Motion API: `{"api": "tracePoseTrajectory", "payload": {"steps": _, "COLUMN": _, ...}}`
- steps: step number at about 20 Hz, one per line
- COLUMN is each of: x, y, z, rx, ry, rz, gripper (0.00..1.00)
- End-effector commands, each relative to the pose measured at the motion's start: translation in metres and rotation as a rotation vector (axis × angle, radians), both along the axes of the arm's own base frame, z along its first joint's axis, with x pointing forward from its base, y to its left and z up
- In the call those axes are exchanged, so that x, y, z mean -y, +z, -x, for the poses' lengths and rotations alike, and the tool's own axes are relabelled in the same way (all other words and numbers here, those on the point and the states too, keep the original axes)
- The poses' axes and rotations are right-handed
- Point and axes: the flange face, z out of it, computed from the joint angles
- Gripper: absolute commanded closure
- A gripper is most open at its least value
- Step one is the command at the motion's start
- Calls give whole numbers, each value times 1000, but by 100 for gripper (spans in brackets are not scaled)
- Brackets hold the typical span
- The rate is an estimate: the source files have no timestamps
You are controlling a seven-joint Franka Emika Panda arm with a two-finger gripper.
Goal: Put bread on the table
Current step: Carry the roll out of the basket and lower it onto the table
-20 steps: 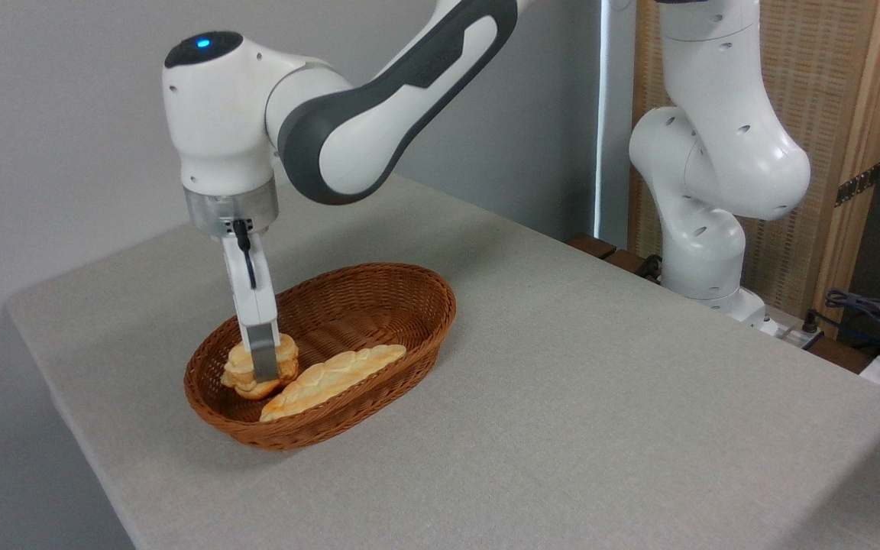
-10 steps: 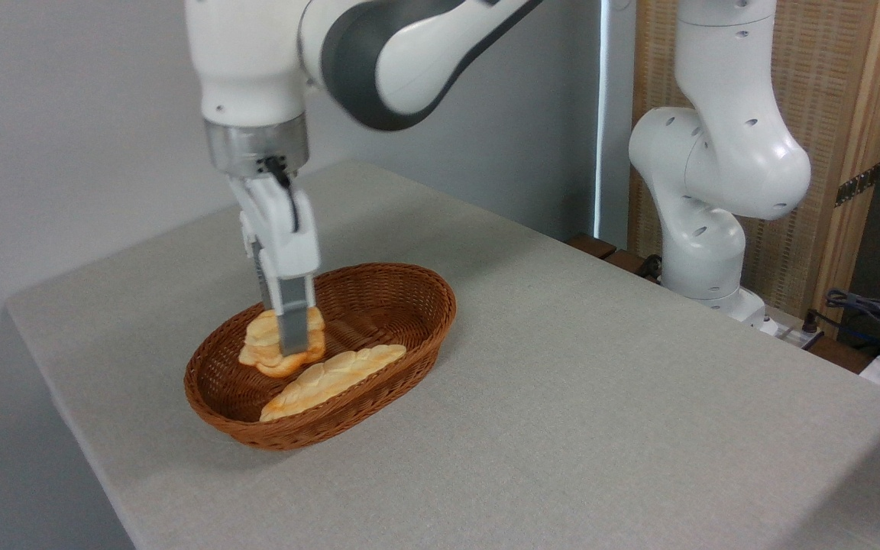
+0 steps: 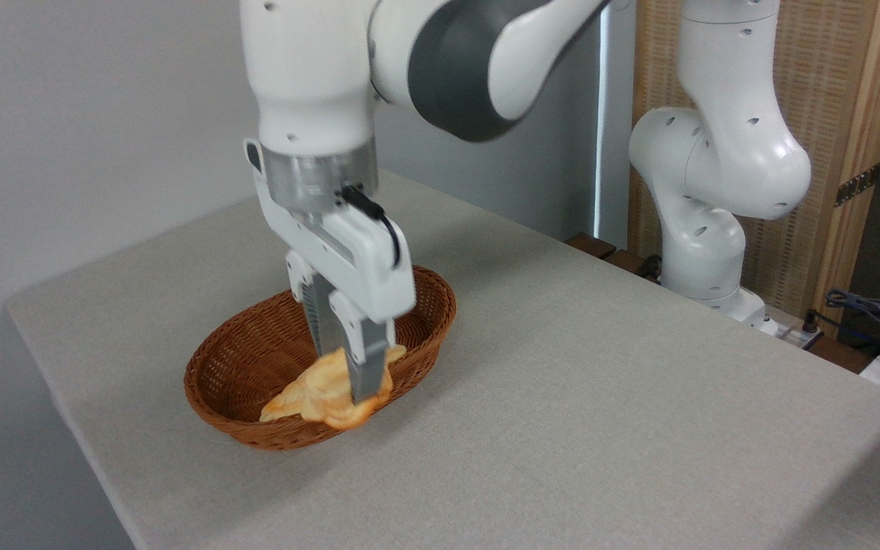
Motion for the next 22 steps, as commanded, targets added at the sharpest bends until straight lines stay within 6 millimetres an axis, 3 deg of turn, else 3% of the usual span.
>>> {"api": "tracePoseTrajectory", "payload": {"steps": 1, "x": -24, "y": -20, "z": -3, "rx": -42, "ry": 33, "rz": -7, "gripper": 42}}
{"api": "tracePoseTrajectory", "payload": {"steps": 3, "x": -27, "y": -42, "z": -10, "rx": -77, "ry": 36, "rz": -14, "gripper": 41}}
{"api": "tracePoseTrajectory", "payload": {"steps": 4, "x": -27, "y": -48, "z": -11, "rx": -86, "ry": 37, "rz": -17, "gripper": 38}}
{"api": "tracePoseTrajectory", "payload": {"steps": 5, "x": -27, "y": -60, "z": -14, "rx": -106, "ry": 34, "rz": -23, "gripper": 28}}
{"api": "tracePoseTrajectory", "payload": {"steps": 7, "x": -27, "y": -71, "z": -16, "rx": -120, "ry": 15, "rz": -26, "gripper": 25}}
{"api": "tracePoseTrajectory", "payload": {"steps": 12, "x": -35, "y": -73, "z": -17, "rx": -121, "ry": -36, "rz": -39, "gripper": 0}}
{"api": "tracePoseTrajectory", "payload": {"steps": 22, "x": -35, "y": -60, "z": -19, "rx": -90, "ry": -32, "rz": -39, "gripper": 0}}
